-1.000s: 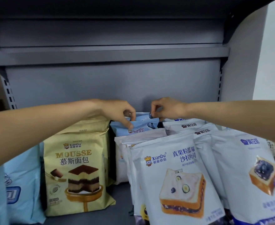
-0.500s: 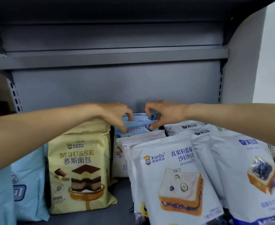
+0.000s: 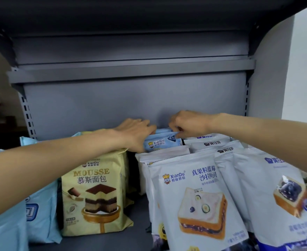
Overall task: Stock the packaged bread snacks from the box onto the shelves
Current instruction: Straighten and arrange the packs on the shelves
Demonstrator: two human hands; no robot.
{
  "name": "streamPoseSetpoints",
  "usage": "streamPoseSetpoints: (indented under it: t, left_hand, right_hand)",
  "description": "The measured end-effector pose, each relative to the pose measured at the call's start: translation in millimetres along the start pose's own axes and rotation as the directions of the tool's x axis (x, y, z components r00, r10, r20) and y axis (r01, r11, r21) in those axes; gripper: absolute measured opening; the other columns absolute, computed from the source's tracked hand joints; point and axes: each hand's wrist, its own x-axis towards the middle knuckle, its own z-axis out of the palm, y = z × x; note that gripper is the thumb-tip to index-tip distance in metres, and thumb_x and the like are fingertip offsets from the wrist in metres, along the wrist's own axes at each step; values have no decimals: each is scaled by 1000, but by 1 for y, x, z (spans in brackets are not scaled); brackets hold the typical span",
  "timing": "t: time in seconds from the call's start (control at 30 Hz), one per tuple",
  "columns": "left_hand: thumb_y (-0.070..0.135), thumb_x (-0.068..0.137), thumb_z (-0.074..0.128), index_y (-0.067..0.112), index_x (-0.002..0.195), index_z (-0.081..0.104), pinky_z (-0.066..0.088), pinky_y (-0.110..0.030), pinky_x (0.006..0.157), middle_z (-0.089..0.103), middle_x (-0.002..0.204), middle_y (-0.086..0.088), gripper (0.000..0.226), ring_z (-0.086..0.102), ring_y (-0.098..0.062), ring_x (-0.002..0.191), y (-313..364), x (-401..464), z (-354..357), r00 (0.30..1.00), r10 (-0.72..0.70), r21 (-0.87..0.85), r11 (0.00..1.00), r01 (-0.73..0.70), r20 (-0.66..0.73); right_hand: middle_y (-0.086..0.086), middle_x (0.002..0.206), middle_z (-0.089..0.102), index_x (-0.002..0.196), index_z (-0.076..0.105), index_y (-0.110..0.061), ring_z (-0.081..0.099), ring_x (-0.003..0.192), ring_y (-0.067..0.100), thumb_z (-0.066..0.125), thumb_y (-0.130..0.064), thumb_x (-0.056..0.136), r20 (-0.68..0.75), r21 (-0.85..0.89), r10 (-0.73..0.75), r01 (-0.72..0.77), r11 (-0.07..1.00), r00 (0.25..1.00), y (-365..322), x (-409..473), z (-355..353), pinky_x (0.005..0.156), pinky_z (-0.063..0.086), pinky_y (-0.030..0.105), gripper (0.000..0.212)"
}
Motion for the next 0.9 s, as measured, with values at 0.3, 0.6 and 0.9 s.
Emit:
streamPoseSetpoints:
  t: [0.3,0.6,0.9]
  left_hand:
    - [35,82,69,26,109,56,41,-29,86,53,111,1,31,52,-15,105,-2,2,-27,998,58,-421,906,-41,28]
    - [8,80,68,13,112,56,44,-22,72,69,103,1,34,57,-10,78,15,-13,-33,938,156,-372,928,-31,310]
    - [13,80,71,16,105,48,35,-11,53,68,88,2,34,49,1,62,17,-12,-32,966,94,-393,919,7,239]
  right_hand:
    - [4,113,58,107,64,-14,57,91,18,67,-19,86,13,274,42,-44,961,999,12,-24,-6,84,43,28,22]
    - [-4,104,69,110,63,-14,59,89,15,65,-28,88,201,110,-12,-11,994,979,-1,-27,4,69,37,21,26]
    - [-1,91,70,90,69,-19,53,78,14,65,-21,86,-30,174,77,-71,982,997,3,-26,-8,70,40,23,7]
